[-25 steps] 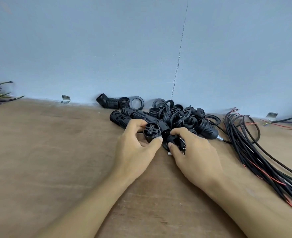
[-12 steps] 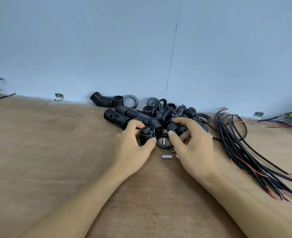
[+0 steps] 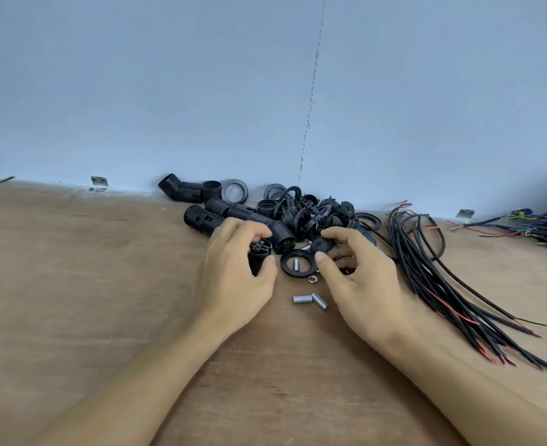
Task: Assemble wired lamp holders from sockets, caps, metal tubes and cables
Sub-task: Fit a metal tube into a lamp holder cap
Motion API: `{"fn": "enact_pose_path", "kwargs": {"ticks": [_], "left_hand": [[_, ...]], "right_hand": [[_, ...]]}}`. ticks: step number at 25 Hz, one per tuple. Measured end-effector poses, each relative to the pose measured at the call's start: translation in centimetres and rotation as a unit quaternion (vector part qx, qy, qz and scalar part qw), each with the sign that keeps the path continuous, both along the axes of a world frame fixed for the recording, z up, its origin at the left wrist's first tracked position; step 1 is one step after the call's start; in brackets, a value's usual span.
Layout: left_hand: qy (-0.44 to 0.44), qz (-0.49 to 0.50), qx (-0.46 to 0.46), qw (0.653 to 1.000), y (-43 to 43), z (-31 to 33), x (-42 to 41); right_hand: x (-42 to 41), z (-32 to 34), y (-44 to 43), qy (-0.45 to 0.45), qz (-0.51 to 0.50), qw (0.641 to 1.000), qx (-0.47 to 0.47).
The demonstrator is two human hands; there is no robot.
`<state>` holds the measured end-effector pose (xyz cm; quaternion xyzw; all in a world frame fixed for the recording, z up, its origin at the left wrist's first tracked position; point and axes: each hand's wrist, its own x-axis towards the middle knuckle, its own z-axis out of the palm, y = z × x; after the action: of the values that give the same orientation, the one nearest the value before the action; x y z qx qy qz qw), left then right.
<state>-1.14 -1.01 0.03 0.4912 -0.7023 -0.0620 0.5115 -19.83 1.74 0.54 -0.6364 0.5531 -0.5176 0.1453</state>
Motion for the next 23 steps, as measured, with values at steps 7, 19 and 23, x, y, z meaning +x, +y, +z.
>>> {"fn": "enact_pose_path", "kwargs": {"ticks": [7,19,23], "left_hand": [[-0.118,-0.110,-0.081,0.984,2.9,0.5,-2.0],[0.001,-0.060,-0.003,0.998,1.4,-0.4,-1.3],[-0.054,-0.027,0.014,0.998,0.2,-1.3,-0.4]], "right_hand": [[0.0,1.0,-0.3,-0.212,0.015,0.974,0.085],[-0.3,0.5,0.4,-0.061,0.060,0.992,0.088],[-2.6,1.2,0.8,0.209,0.092,0.960,0.164]]}}
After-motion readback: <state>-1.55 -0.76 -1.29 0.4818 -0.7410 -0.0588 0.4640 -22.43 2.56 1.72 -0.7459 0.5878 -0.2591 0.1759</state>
